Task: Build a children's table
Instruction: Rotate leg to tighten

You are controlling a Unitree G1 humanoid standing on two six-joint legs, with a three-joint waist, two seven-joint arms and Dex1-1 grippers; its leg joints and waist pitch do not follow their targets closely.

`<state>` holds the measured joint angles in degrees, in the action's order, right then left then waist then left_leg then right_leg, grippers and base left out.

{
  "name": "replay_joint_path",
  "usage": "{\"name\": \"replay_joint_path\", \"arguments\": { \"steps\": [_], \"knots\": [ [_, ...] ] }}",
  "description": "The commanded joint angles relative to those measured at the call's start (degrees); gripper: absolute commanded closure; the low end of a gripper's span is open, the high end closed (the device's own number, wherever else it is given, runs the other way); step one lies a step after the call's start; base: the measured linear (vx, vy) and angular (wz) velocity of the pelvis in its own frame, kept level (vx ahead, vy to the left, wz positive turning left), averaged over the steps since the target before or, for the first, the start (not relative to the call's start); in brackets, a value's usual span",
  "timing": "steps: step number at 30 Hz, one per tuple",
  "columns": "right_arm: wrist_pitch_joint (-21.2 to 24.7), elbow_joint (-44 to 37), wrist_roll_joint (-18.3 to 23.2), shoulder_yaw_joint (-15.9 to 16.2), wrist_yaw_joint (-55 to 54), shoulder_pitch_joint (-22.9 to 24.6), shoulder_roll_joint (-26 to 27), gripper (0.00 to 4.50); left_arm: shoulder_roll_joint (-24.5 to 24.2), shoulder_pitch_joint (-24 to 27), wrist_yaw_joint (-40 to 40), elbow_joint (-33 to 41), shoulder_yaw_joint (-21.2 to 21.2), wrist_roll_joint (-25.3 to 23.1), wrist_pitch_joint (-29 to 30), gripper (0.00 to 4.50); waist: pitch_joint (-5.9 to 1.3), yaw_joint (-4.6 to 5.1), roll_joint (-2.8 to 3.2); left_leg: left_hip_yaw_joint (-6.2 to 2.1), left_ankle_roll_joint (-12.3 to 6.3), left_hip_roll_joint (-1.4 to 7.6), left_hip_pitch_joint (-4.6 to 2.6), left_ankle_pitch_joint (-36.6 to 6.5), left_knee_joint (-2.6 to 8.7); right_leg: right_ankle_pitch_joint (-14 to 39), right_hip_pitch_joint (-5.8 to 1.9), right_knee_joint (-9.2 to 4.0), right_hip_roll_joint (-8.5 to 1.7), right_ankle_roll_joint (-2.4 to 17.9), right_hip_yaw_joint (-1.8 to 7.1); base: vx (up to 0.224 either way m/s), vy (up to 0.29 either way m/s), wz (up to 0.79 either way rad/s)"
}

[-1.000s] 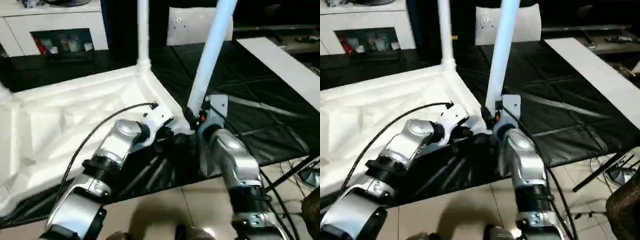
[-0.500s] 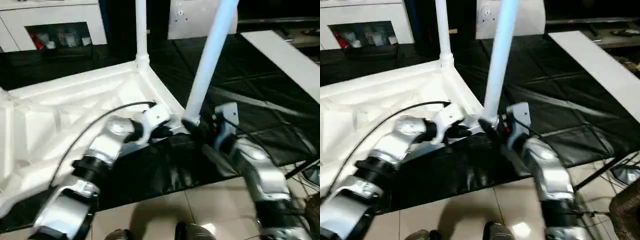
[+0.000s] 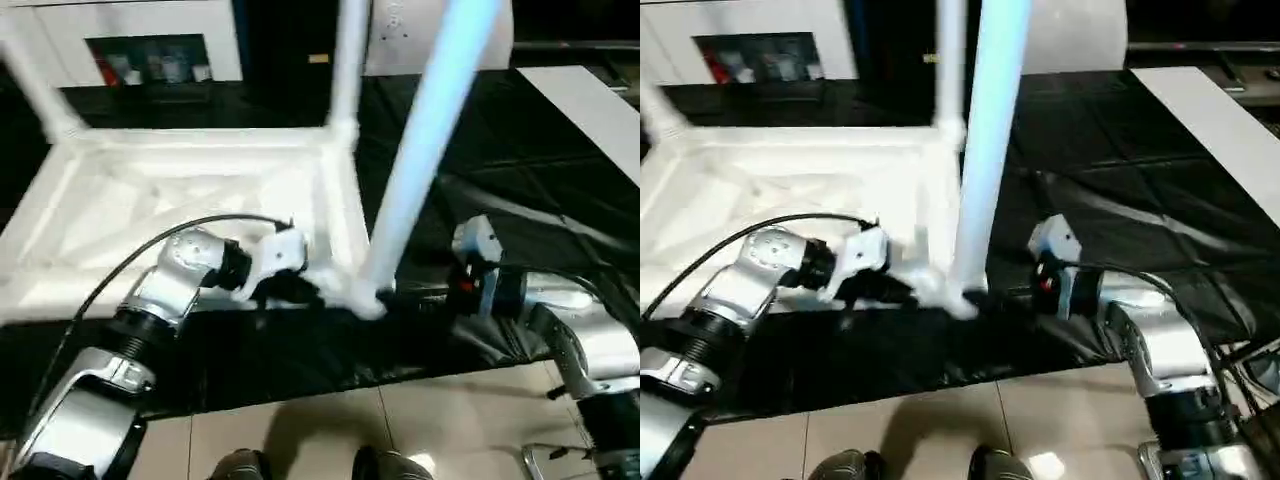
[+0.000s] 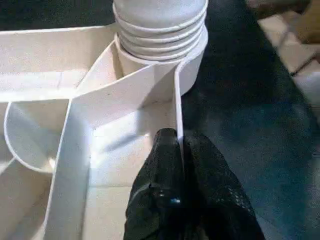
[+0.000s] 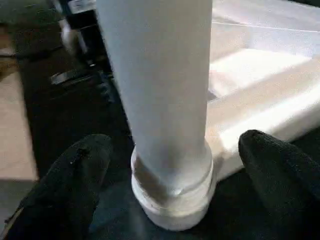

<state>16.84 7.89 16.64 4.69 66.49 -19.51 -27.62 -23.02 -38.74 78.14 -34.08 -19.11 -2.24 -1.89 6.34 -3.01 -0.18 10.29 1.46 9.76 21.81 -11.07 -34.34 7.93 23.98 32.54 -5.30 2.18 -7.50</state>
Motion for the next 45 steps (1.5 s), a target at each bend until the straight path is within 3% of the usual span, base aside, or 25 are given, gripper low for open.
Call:
{"name": "replay_joint_path", "arguments": {
  "steps": [1,5,12,25,31,36,40,41,42,43,44,45],
  "knots": [
    [-0.98,1.33,0.35,1.32,2.82,-1.21,-0.99,0.2,0.11,-0.87,4.16,-0.12,-3.26,-0.63,-2.27,4.5,-4.6,0.21,-0.94,-1.14,-5.29,4.08,-1.2,-8.52,4.07,18.74,-3.44,-3.45,-4.69,10.78,4.09,0.0,0.0,0.0],
    [-1.1,3.67,0.18,3.18,6.67,-2.97,-1.14,0.42,0.17,-1.33,8.0,0.12,-4.5,-0.09,-3.31,4.5,-4.59,-0.31,-1.19,-0.95,-4.39,4.13,-1.33,-8.76,4.1,20.91,-3.38,-3.57,-4.83,10.17,4.37,0.0,0.0,0.0],
    [-0.04,5.28,1.28,5.33,11.38,-4.63,-1.45,1.04,0.65,-2.3,11.23,-0.29,-5.77,0.27,-4.55,4.5,-4.69,-0.73,-1.43,-0.73,-4.81,4.16,-1.23,-7.43,4.02,19.65,-3.36,-3.26,-4.82,10.37,4.48,0.0,0.0,0.0],
    [0.22,6.99,1.82,6.23,14.13,-5.97,-1.3,2.11,1.19,-3.36,12.18,-2.04,-6.14,0.16,-5.53,4.5,-4.54,-1.52,-1.61,-0.64,-3.75,4.2,-1.4,-8.36,4.09,21.43,-3.32,-3.43,-4.8,9.84,4.56,0.0,0.0,0.0],
    [2.53,4.12,2.68,7.02,14.4,-3.8,-1.21,2.3,1.37,-3.32,10.02,-2.85,-5.7,-0.39,-4.99,4.5,-4.3,-1.52,-1.28,-0.71,-3.04,4.23,-1.6,-10.22,4.29,23.46,-3.24,-3.87,-4.75,9.28,4.55,0.0,0.0,0.0],
    [6.35,-0.53,4.85,4.9,7.0,0.66,2.49,2.37,3.15,-3.02,5.29,-1.97,-4.2,0.01,-0.83,4.5,-4.22,-1.6,-1.3,-0.82,-2.35,4.29,-1.69,-11.15,4.52,24.7,-3.21,-4.08,-4.83,8.71,4.63,0.0,0.0,0.0],
    [7.27,-2.5,2.8,3.55,-4.37,3.65,8.02,2.38,5.73,-3.12,-1.09,-1.17,-2.48,0.16,5.45,4.5,-3.29,-1.0,-1.17,-1.21,-0.41,3.75,-2.6,-17.2,4.55,36.97,-2.44,-6.0,-5.11,5.13,4.08,0.0,0.0,0.0],
    [6.28,-2.84,1.57,2.79,-10.2,4.79,11.45,2.38,7.45,-2.93,-4.45,-0.35,-1.65,0.26,8.58,4.5,-2.99,-0.23,-1.26,-1.67,0.94,3.33,-2.84,-19.85,4.36,43.98,-2.52,-7.17,-5.17,1.73,3.1,0.0,0.0,0.0],
    [6.28,-2.84,1.57,2.79,-10.2,4.79,11.45,2.38,7.45,-2.93,-4.45,-0.35,-1.65,0.26,8.58,4.5,-2.99,-0.23,-1.26,-1.67,0.94,3.33,-2.84,-19.85,4.36,43.98,-2.52,-7.17,-5.17,1.73,3.1,0.0,0.0,0.0],
    [7.25,-2.85,1.24,2.17,-13.38,5.04,13.42,2.39,8.53,-2.81,-6.68,-0.09,-1.4,-0.15,10.16,4.5,-2.94,0.99,-0.98,-2.26,1.7,3.33,-3.31,-22.82,4.25,45.69,-2.6,-8.08,-5.07,0.2,1.84,0.0,0.0,0.0],
    [8.08,-2.88,1.03,1.73,-15.57,5.2,14.76,2.4,9.22,-2.71,-8.18,0.08,-1.25,-0.45,11.13,4.5,-2.93,1.34,-0.67,-2.6,1.82,3.48,-3.19,-24.01,4.42,45.07,-3.03,-8.26,-5.07,-0.13,1.33,0.0,0.0,0.0],
    [7.52,-2.01,-0.49,1.13,-21.99,4.94,19.01,2.4,11.46,-2.57,-13.24,0.04,-0.98,-1.66,12.91,4.5,-2.85,2.21,0.19,-3.09,2.15,4.23,-3.43,-27.51,4.92,42.48,-3.27,-8.36,-4.89,0.12,0.78,-0.033,0.054,-0.05]
  ]
}}
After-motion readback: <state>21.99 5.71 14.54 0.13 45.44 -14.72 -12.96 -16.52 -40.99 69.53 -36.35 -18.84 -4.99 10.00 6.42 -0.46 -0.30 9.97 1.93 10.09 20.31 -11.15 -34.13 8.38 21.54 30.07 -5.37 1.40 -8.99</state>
